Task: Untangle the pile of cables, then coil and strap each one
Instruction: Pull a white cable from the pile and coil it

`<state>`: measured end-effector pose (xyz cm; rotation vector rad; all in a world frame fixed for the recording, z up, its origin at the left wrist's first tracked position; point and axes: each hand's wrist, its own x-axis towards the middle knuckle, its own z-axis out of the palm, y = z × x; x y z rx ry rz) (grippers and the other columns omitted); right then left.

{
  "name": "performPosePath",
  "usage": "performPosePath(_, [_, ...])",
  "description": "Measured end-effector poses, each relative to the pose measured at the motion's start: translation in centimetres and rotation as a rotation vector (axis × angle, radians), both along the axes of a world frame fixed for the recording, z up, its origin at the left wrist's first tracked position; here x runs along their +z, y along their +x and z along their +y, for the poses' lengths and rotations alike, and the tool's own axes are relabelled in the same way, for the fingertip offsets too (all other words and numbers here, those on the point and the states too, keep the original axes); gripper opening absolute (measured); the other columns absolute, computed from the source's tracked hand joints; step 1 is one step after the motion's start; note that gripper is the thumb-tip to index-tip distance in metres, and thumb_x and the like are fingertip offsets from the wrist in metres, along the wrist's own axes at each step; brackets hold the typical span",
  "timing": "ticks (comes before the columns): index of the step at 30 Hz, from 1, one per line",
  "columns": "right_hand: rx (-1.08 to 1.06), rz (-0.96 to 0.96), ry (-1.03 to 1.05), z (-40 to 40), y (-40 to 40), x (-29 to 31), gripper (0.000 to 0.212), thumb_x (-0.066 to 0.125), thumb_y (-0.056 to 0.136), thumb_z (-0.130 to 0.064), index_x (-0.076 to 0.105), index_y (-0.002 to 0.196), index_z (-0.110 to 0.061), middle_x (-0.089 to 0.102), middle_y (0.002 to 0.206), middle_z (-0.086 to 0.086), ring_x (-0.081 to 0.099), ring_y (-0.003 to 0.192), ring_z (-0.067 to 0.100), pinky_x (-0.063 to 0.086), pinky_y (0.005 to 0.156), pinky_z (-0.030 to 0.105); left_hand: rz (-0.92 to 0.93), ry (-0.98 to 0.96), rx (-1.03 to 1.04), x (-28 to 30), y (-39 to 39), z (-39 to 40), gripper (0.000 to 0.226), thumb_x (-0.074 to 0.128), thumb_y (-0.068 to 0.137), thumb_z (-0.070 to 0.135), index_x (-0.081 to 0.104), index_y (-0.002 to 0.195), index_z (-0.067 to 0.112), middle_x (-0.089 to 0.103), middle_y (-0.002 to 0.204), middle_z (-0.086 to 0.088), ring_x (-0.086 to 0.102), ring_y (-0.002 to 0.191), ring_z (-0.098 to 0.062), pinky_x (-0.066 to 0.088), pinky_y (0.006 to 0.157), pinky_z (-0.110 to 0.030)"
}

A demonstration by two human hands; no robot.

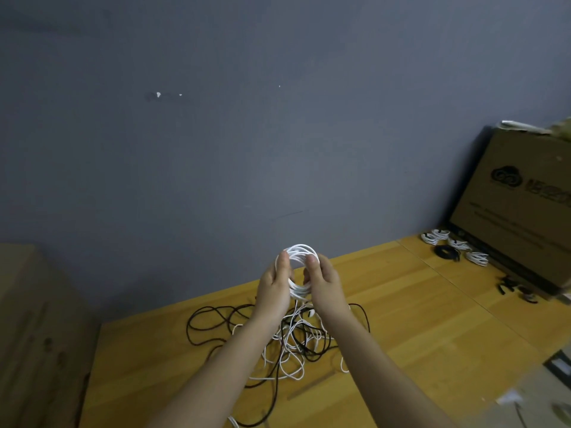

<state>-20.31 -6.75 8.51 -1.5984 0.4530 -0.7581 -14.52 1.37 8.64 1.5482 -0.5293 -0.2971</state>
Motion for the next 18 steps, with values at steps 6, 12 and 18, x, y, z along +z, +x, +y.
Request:
performPosePath(6, [0.096,0.127,-0.358,-2.0,-1.2,1.0,0.025,0.041,0.102,-0.025,0.05,0.08,-0.02,0.048,0.061,-0.016,0.041,0.056,-0.001,0.033,0.056,0.017,0.067,0.217,-0.343,-0.3,2.0,2.4,0.051,0.046,0.068,0.082,0.069,0.085,0.039,0.067,0.083,0.02,0.059,0.081,0.013,0.046,0.079,-0.02])
performPosePath(12, [0.309,0.294,-0.572,-2.6,-1.3,1.7,0.021,0.043,0.1,-0.035,0.055,0.096,-0.017,0.056,0.073,-0.011,0.05,0.065,-0.003,0.039,0.061,0.02,-0.206,0.394,-0.406,2.6,2.9,2.6,0.052,0.022,0.067,0.091,0.061,0.082,0.061,0.059,0.086,0.037,0.049,0.088,0.02,0.035,0.082,-0.013])
performPosePath(18, [0.102,-0.006,-0.251,-1.9,-0.7,1.9,0.007,0.055,0.096,-0.025,0.055,0.102,-0.028,0.063,0.077,-0.009,0.059,0.066,-0.006,0.044,0.06,0.011,-0.355,0.285,-0.196,2.4,2.5,1.0,0.06,0.026,0.095,0.059,0.055,0.058,0.022,0.054,0.05,0.006,0.052,0.044,0.0,0.037,0.045,-0.012])
